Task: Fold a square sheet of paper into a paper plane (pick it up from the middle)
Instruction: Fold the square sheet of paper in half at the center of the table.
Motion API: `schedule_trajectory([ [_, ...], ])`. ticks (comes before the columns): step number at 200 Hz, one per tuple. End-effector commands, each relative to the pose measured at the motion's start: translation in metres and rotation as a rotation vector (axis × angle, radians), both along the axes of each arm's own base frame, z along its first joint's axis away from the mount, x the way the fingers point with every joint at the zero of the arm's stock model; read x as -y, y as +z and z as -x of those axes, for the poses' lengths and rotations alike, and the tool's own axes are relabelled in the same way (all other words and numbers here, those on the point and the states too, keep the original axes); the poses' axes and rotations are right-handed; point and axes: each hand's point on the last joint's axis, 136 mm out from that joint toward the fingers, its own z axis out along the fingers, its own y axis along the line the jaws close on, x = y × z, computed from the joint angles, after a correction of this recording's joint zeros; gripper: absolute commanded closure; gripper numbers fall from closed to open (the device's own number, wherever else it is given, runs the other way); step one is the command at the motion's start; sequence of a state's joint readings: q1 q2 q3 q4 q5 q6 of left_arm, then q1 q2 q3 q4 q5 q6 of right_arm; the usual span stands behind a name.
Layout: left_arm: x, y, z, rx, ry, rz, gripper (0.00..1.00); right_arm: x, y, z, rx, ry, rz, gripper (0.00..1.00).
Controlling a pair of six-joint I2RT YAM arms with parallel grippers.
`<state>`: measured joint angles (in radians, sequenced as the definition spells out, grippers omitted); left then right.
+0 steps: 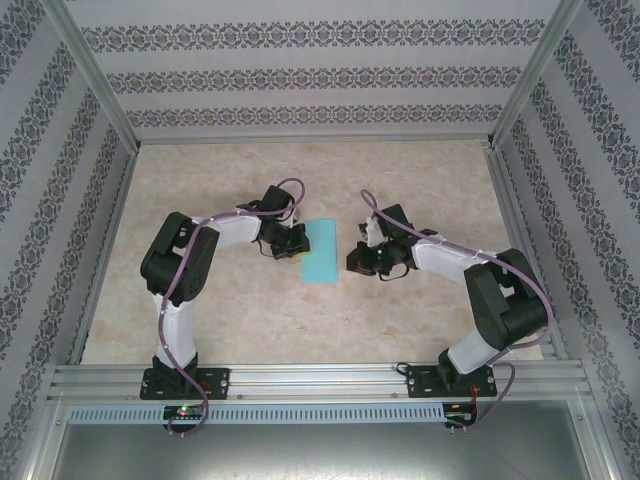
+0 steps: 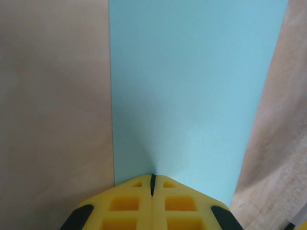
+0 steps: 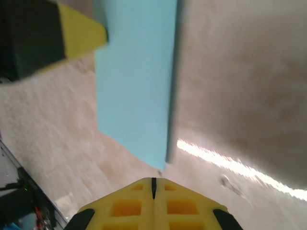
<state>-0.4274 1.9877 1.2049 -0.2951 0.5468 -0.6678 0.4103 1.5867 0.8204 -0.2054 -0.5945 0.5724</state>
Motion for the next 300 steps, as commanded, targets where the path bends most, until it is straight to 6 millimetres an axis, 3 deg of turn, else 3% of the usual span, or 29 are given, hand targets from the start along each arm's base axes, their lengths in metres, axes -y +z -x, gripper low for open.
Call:
schedule_trajectory([
  [1,-0.061,-0.052,0.063,-0.235,0.071,-0.292,1.0,-0.013,0.006,-0.016,0.018,-0.021,-0.016,0.97],
  [23,-0.058,-0.034,0.058,-0.191,0.111,-0.249,1.0,-0.036,0.003,-0.023,0.021,-0.007,-0.045,0.98],
  [47,-0.036,-0.004,0.039,-0.094,0.128,-0.11,1.0,-0.057,-0.001,-0.033,0.019,-0.021,-0.073,1.0],
  [77,-0.01,0.04,0.01,0.063,0.085,0.047,0.97,-0.06,-0.012,-0.042,0.008,-0.071,-0.082,1.0],
  [108,0.014,0.058,-0.007,0.113,0.026,0.153,0.91,-0.067,-0.024,-0.043,-0.029,-0.072,-0.102,1.0],
  [162,0.037,0.045,-0.017,0.08,-0.02,0.203,0.92,-0.069,-0.034,-0.044,-0.052,-0.068,-0.095,1.0],
  [218,0.042,0.022,-0.016,0.021,-0.041,0.181,0.95,-0.066,-0.042,-0.041,-0.069,-0.063,-0.067,1.0],
  [300,0.048,0.006,-0.008,-0.015,-0.078,0.162,0.96,-0.066,-0.052,-0.037,-0.096,-0.055,-0.047,1.0],
])
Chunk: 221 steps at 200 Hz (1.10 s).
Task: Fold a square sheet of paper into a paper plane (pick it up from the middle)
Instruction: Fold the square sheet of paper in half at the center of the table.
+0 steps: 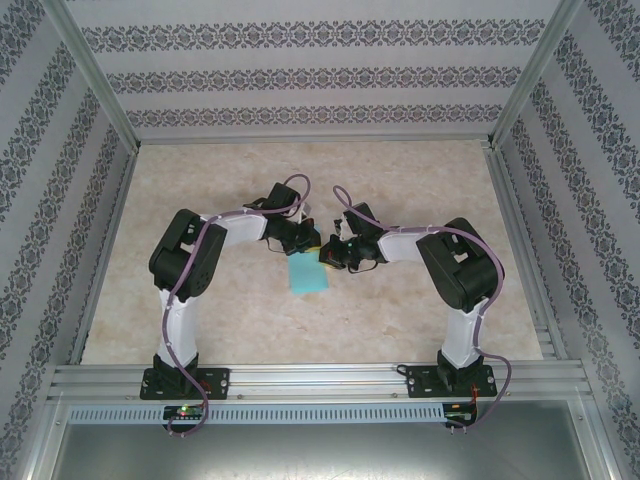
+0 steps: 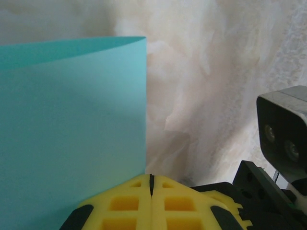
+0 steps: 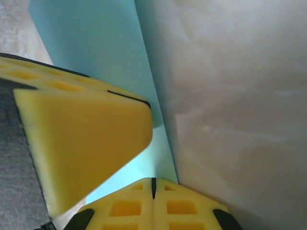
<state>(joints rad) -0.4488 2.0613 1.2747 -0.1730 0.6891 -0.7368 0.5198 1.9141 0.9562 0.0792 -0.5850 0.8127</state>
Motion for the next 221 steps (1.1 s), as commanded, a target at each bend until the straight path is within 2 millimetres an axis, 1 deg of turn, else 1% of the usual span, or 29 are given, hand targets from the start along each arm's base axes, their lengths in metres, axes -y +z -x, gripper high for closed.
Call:
schedule_trajectory([
  [1,0.006,-0.008,0.009,-0.021,-0.048,-0.013,0.96,-0.001,-0.007,0.001,-0.015,0.011,0.021,1.0],
  [36,0.001,-0.018,0.014,-0.037,-0.047,-0.056,0.98,0.0,-0.006,0.002,-0.012,0.021,0.024,1.0],
  [75,-0.014,-0.038,0.024,-0.068,-0.037,-0.133,0.99,0.002,-0.002,0.013,-0.012,0.069,0.031,1.0],
  [97,-0.023,-0.051,0.031,-0.086,-0.024,-0.177,1.0,0.004,-0.001,0.026,-0.035,0.097,0.033,1.0],
  [128,-0.031,-0.06,0.036,-0.099,-0.013,-0.212,1.0,0.009,-0.006,0.046,-0.074,0.126,0.049,1.0],
  [191,-0.034,-0.063,0.036,-0.098,-0.004,-0.234,1.0,0.015,-0.012,0.081,-0.128,0.159,0.065,1.0],
  [221,-0.035,-0.064,0.037,-0.098,-0.003,-0.236,1.0,0.026,-0.019,0.099,-0.162,0.156,0.09,1.0],
])
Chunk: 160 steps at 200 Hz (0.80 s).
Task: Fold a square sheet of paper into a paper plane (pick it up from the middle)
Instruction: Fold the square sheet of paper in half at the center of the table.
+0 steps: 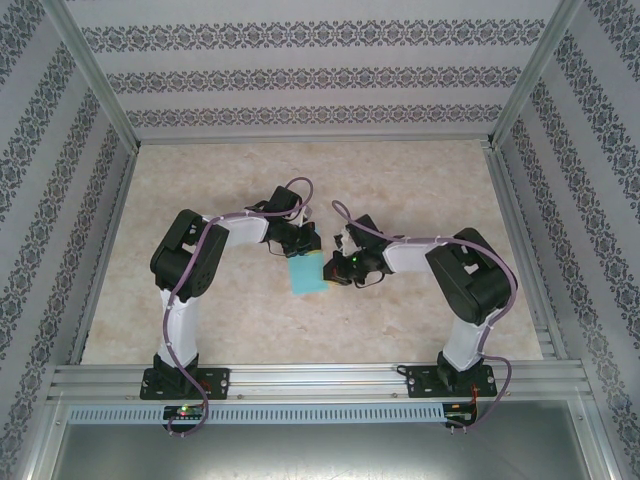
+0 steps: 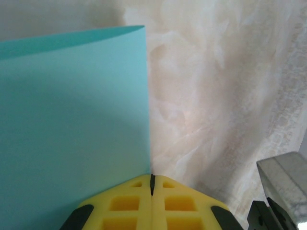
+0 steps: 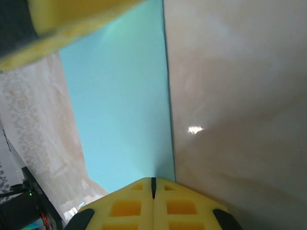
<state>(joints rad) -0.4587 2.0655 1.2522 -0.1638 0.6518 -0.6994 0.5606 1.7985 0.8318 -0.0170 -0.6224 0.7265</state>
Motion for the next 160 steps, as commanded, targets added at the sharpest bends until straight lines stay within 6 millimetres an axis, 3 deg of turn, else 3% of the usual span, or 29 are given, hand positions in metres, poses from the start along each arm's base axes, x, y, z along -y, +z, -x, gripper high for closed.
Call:
schedule_trajectory([
  [1,-0.032,-0.052,0.032,-0.119,0.019,-0.194,1.0,0.016,-0.017,0.041,-0.114,0.034,0.063,1.0],
  [37,-0.03,-0.051,0.032,-0.115,0.011,-0.183,1.0,0.023,-0.014,0.052,-0.116,0.039,0.067,1.0],
  [87,-0.021,-0.038,0.026,-0.084,-0.018,-0.139,1.0,0.002,0.037,0.008,0.079,0.014,-0.033,1.0],
  [124,-0.013,-0.027,0.021,-0.054,-0.037,-0.101,1.0,-0.001,0.022,-0.023,0.077,-0.043,-0.005,1.0],
  [160,-0.006,-0.015,0.016,-0.024,-0.065,-0.065,1.0,-0.007,0.006,-0.032,0.047,-0.047,-0.001,1.0],
])
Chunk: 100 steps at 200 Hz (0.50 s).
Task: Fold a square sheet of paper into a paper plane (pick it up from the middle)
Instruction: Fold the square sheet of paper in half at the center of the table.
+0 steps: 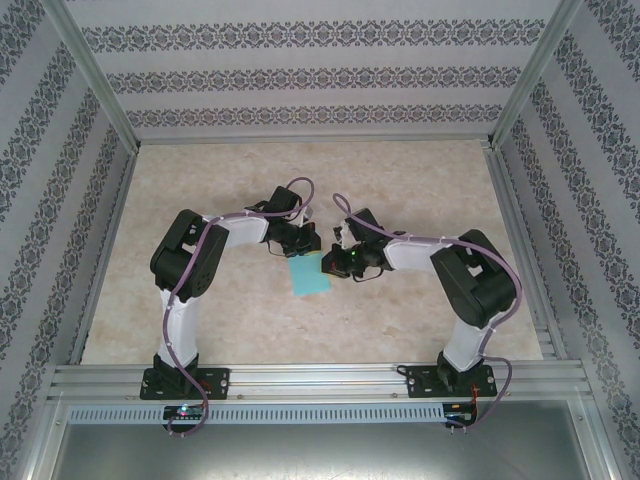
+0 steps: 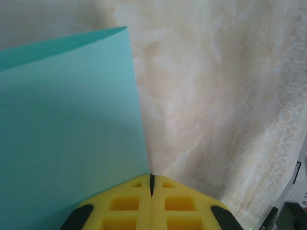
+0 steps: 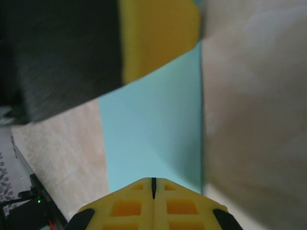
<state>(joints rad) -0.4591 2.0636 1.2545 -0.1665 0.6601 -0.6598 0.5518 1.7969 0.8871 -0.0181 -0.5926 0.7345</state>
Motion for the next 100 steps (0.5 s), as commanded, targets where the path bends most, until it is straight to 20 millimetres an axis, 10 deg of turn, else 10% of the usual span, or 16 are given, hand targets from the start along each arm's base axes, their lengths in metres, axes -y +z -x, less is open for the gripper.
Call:
schedule_trajectory([
  [1,-0.006,-0.016,0.015,-0.047,-0.032,-0.068,1.0,-0.002,-0.008,-0.01,-0.009,-0.017,0.007,1.0],
  [69,0.014,0.02,0.004,0.089,-0.157,0.036,0.9,0.012,-0.029,0.001,-0.06,-0.03,0.059,1.0],
  [100,0.008,0.004,0.001,0.093,-0.178,-0.027,0.89,0.012,-0.03,0.002,-0.073,-0.031,0.061,1.0],
])
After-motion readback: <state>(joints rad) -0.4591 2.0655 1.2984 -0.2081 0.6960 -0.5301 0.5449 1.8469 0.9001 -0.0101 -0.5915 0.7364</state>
